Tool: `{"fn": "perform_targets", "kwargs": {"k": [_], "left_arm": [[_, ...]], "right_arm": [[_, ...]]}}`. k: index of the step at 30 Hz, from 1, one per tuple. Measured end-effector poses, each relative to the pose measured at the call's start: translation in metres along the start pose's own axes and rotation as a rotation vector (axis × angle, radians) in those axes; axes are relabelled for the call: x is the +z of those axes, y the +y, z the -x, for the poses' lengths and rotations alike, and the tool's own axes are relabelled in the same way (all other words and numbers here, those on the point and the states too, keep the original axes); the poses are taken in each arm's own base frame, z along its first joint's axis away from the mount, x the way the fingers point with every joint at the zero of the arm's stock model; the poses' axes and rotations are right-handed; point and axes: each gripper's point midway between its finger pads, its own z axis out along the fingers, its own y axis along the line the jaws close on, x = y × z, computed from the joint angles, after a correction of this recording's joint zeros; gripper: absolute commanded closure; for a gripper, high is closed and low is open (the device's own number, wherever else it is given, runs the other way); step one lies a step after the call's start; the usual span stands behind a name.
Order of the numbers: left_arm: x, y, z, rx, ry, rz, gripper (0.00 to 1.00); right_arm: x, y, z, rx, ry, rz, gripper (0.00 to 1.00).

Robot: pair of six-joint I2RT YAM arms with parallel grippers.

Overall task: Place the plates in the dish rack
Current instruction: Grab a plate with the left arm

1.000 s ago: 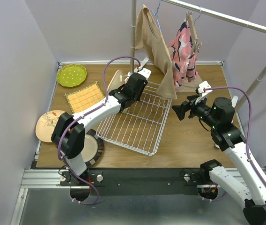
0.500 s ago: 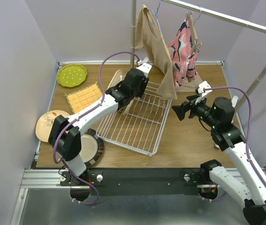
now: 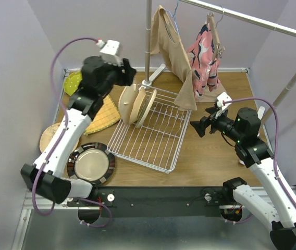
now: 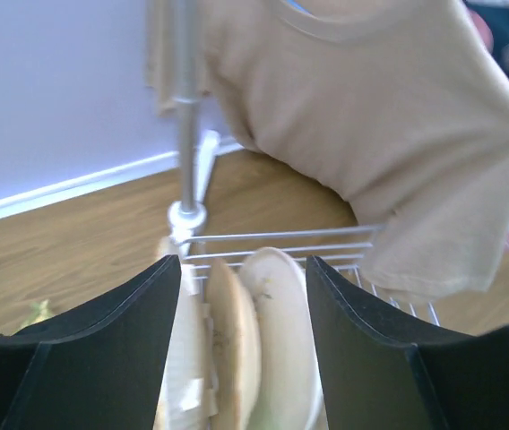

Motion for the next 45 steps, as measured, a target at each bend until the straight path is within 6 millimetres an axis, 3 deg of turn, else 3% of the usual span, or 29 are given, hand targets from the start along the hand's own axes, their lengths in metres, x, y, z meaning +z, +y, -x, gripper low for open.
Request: {"fn": "perform_targets", "kwargs": {"k": [3,6,14,18,23,28,32,38,45], "left_arm": [[-0.025,0.044,0.014,-0.055,-0.065,0.050,0.32],[-0.037,0.085,0.012,-0.111,-0.102,0.099,0.32],[-0.067,0.224,-0.083,-0.450,-0.091,0.315,0.32],[-0.077,0.273,-0.124,-0.626,-0.111,0.404,0.32],[-0.065,0.320,-0.157,-0.770,-0.090,0.490,0.32],[-0.040,0.375,-0.163,-0.852,-0.072,0.613,0.32],[-0.035,0.402,-0.176,-0.900,-0.059,0.728,0.32],[-0.025,0.422,-0.187,-0.962,-0.046,0.878,0.34],[0.007,0.419,-0.215,-1.054,0.000,0.982,0.40]], "right_arm": [[0.000,0.004,-0.001,-0.005,0.004,0.027,0.00],[-0.001,0.009,-0.006,-0.003,0.015,0.055,0.00],[0.001,0.028,-0.031,0.026,0.077,0.165,0.00],[0.003,0.034,-0.038,0.035,0.095,0.202,0.00],[0.004,0.035,-0.040,0.040,0.102,0.211,0.00],[0.004,0.036,-0.047,0.051,0.116,0.211,0.00],[0.006,0.033,-0.049,0.059,0.124,0.194,0.00],[0.010,0.025,-0.051,0.061,0.128,0.164,0.00],[0.017,0.020,-0.059,0.072,0.156,0.151,0.00]]}}
